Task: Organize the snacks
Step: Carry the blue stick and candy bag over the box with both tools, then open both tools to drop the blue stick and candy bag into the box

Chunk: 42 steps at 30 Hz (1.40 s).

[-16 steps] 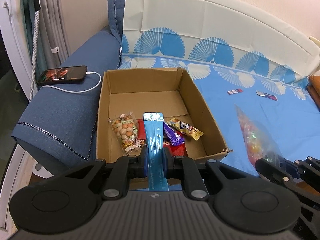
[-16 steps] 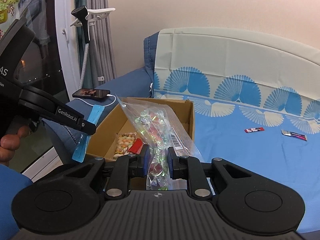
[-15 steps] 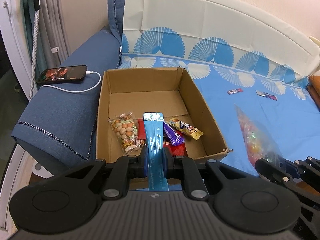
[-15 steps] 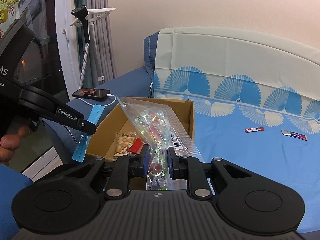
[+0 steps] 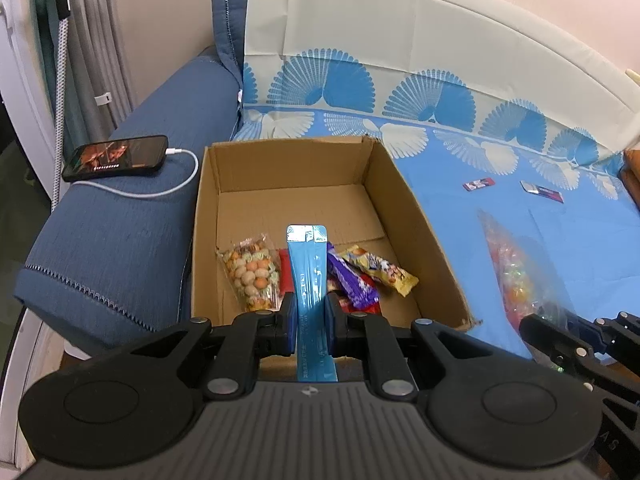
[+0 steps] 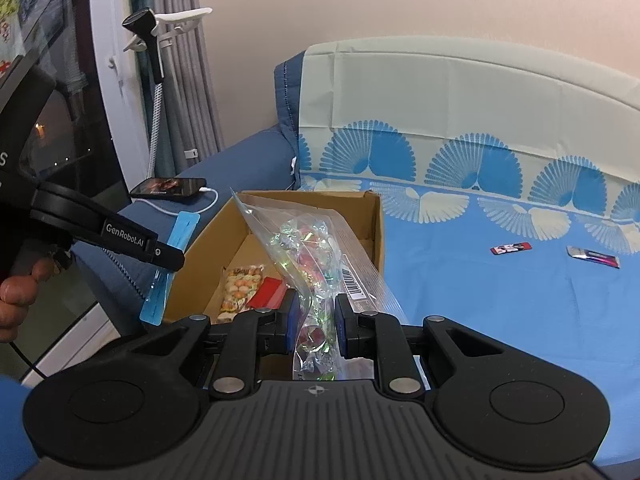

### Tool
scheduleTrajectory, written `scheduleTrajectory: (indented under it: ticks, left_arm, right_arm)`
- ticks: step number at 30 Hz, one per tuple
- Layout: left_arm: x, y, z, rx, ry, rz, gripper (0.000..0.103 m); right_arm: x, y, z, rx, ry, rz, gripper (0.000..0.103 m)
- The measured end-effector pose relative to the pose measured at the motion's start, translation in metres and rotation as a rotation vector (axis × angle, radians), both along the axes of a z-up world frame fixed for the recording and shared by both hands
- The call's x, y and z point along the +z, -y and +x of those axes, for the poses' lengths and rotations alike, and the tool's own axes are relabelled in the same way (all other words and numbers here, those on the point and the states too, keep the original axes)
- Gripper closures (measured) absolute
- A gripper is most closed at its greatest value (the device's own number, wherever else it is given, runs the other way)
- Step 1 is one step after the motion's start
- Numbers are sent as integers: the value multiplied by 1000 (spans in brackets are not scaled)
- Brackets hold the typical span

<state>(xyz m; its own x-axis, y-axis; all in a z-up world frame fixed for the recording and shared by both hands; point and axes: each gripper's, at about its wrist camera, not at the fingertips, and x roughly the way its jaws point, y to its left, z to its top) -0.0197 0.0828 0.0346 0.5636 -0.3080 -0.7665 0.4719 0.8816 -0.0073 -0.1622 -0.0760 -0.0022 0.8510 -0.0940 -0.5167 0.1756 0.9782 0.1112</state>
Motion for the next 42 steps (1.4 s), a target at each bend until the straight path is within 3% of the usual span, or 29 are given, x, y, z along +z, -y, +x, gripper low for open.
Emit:
scheduleTrajectory:
  ticks: [11, 27, 36, 42]
  left_arm:
    - [-7, 22, 57, 11, -15, 15, 88]
    - [-57, 43, 136, 28, -89, 81, 88]
    - [-85, 45, 163, 51, -111, 121, 87]
    - [-85, 42, 167, 68, -90, 135, 86]
  right_arm:
    - [-3, 17, 63, 11, 8, 47, 82]
    - [-39, 34, 151, 31, -73, 106, 82]
    - [-58, 40, 179, 30, -115, 113, 81]
    - [-57, 45, 192, 42, -89, 176, 81]
